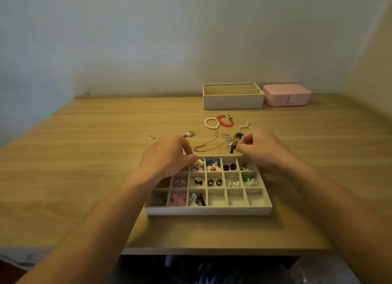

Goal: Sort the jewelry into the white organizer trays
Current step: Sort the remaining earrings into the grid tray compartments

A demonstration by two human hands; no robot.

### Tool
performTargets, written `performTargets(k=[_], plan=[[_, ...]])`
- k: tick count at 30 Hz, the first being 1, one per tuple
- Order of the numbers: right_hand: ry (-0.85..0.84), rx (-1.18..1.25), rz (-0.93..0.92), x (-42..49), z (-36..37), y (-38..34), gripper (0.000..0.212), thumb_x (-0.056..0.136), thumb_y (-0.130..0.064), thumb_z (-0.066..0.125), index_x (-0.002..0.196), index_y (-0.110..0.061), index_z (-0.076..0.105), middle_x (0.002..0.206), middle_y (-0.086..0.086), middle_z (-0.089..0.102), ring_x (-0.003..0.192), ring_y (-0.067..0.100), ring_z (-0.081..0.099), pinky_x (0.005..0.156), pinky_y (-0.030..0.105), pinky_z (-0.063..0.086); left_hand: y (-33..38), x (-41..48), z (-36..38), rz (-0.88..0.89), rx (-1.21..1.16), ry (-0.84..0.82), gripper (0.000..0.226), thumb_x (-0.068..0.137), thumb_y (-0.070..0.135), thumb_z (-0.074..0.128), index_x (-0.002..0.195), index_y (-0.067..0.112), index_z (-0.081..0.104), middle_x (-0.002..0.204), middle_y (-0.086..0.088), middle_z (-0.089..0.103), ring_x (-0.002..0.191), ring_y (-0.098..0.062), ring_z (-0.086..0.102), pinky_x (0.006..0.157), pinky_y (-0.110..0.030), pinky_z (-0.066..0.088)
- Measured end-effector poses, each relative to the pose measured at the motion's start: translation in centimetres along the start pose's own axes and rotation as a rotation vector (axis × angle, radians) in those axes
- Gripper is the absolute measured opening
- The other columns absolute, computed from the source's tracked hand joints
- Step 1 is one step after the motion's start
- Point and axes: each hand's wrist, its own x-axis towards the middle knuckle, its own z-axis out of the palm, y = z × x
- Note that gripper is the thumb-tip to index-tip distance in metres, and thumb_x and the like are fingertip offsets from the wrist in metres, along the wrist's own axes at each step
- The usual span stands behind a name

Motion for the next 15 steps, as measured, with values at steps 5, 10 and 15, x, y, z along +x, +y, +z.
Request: performTargets(k=[5, 10, 15], plan=[[0.097, 0.249, 0.031, 1.7, -0.9, 1.1, 0.015, 0.099, -0.019, 0.061, 0.093, -0.014, 0.075, 0.095, -0.007, 0.068, 0.088, 0.001, 0.059, 0.071, 0.024, 0.046, -0.5, 1.8, -0.9, 0.049, -0.044, -0.168, 0.015, 0.084, 0.048, 0.073, 0.077, 0.035, 0.072, 0.073, 0.015, 0.066, 0.070, -0.003, 0.058, 0.060, -0.022, 0.045], [0.056, 0.365, 0.004, 3.6, -1.8, 1.1, 0.011, 0.097, -0.017, 0.064, 0.092, -0.022, 0.073, 0.090, -0.005, 0.070, 0.082, 0.006, 0.062, 0.068, 0.022, 0.046, 0.1, 4.1, -1.2, 0.063, -0.237, -0.129, 0.030, 0.093, 0.047, 0.063, 0.078, 0.026, 0.077, 0.071, 0.006, 0.069, 0.069, -0.018, 0.060, 0.062, -0.034, 0.047], [-0.204, 0.078, -0.102, 4.7, -2.0, 0.7, 0.009, 0.091, -0.022, 0.073, 0.092, -0.031, 0.073, 0.097, -0.013, 0.069, 0.094, 0.004, 0.064, 0.073, 0.019, 0.052, 2.0, 6.6, -0.5, 0.054, -0.349, -0.085, 0.024, 0.096, 0.041, 0.060, 0.084, 0.026, 0.074, 0.077, 0.006, 0.067, 0.073, -0.009, 0.058, 0.062, -0.027, 0.042]])
